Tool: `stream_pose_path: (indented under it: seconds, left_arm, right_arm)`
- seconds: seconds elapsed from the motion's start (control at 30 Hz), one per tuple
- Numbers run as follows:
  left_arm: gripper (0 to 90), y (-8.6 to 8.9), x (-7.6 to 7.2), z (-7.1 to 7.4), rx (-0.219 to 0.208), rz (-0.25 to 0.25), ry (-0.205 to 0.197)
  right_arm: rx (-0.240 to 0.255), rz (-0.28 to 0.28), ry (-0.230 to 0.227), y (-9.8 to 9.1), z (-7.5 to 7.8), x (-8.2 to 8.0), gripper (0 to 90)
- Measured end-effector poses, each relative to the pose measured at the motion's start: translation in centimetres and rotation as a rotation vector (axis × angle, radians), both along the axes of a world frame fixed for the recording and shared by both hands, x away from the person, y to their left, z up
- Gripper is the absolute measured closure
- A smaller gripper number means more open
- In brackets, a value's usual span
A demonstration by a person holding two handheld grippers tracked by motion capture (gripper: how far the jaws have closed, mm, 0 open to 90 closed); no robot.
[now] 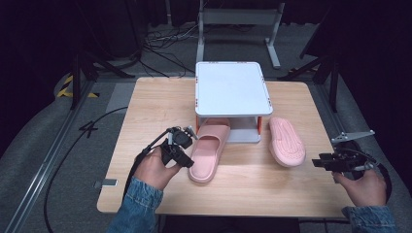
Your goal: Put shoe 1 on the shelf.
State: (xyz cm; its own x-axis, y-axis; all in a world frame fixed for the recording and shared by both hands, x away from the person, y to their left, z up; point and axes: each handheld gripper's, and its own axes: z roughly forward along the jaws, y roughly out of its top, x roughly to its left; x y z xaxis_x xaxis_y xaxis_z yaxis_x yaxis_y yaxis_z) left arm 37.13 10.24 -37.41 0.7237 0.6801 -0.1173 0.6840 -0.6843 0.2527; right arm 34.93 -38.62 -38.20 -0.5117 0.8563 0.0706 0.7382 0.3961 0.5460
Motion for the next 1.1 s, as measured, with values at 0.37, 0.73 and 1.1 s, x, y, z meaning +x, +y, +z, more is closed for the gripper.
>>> stream_pose_path:
  seconds: [0.37,0.73,1.1]
  left_arm:
    - [62.0,0.6,-0.2,-4.6,0.096,0.006,0.162]
    - [61.6,-1.0,0.2,-6.4,0.098,-0.01,0.157]
    - [60.0,-3.9,-0.3,-6.4,0.101,-0.089,0.127]
  right_arm:
    - [0.003,0.012,-0.019,0.4,0.3,0.3,56.5]
    - [0.01,0.014,-0.027,0.6,0.3,0.5,55.2]
    - [0.009,0.0,-0.02,0.3,0.2,0.1,55.0]
